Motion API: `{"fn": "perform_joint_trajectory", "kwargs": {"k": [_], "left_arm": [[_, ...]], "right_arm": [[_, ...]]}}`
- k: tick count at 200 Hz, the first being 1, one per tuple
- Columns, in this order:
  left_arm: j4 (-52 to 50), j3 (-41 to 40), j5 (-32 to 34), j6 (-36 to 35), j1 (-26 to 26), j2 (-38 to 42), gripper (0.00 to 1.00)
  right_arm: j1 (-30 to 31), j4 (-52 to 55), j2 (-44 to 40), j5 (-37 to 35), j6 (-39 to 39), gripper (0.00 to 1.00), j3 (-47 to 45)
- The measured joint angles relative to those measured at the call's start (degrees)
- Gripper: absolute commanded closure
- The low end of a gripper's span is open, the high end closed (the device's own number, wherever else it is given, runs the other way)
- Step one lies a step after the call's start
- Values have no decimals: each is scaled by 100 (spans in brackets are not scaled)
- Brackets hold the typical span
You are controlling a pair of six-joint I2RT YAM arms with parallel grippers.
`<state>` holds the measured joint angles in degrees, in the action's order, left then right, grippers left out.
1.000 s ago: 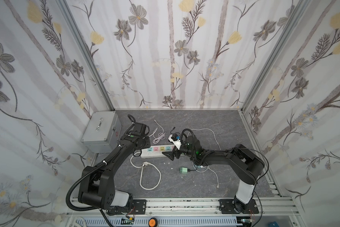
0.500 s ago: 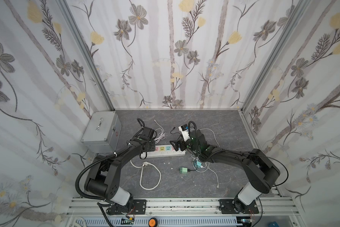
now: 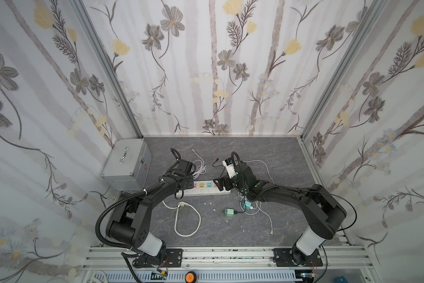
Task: Insert plugs into power strip
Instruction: Insert the plug into the socket.
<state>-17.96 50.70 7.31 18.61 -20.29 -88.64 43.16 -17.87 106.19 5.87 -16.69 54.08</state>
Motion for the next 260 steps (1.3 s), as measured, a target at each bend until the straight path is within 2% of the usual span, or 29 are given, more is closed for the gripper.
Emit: {"fn": "perform_joint_trajectory", "kwargs": {"k": [50,103,124,139,149,160,198,225,251,260], "left_arm": [[87,42,0,-63,20,-262,71],[1113,-197,151,44,17,-573,71],[1222,-223,188,48,13,-557,61],[1154,-149,173,42,15,-507,45],[986,-66,129,-2,15,-498,39],[658,61,-83,-22,26,-479,35],[-240,428,-199,-245,31,-341,20],[-599,527,-201,-387,24,7,13],[-890,619,-173,-487,33,417,1],[-986,632,-149,-485,37,586,0]], "right_arm": [[2,50,267,188,-118,1,323],[13,232,321,166,-271,1,422],[17,280,321,162,-271,1,446],[17,291,321,129,-271,1,452],[17,302,317,122,-271,1,452],[17,310,297,122,-273,1,450],[-74,273,105,9,-341,1,345],[-212,422,-136,-63,-313,1,264],[-337,817,-385,-195,-223,1,264],[-389,1001,-479,-223,-225,1,264]]}}
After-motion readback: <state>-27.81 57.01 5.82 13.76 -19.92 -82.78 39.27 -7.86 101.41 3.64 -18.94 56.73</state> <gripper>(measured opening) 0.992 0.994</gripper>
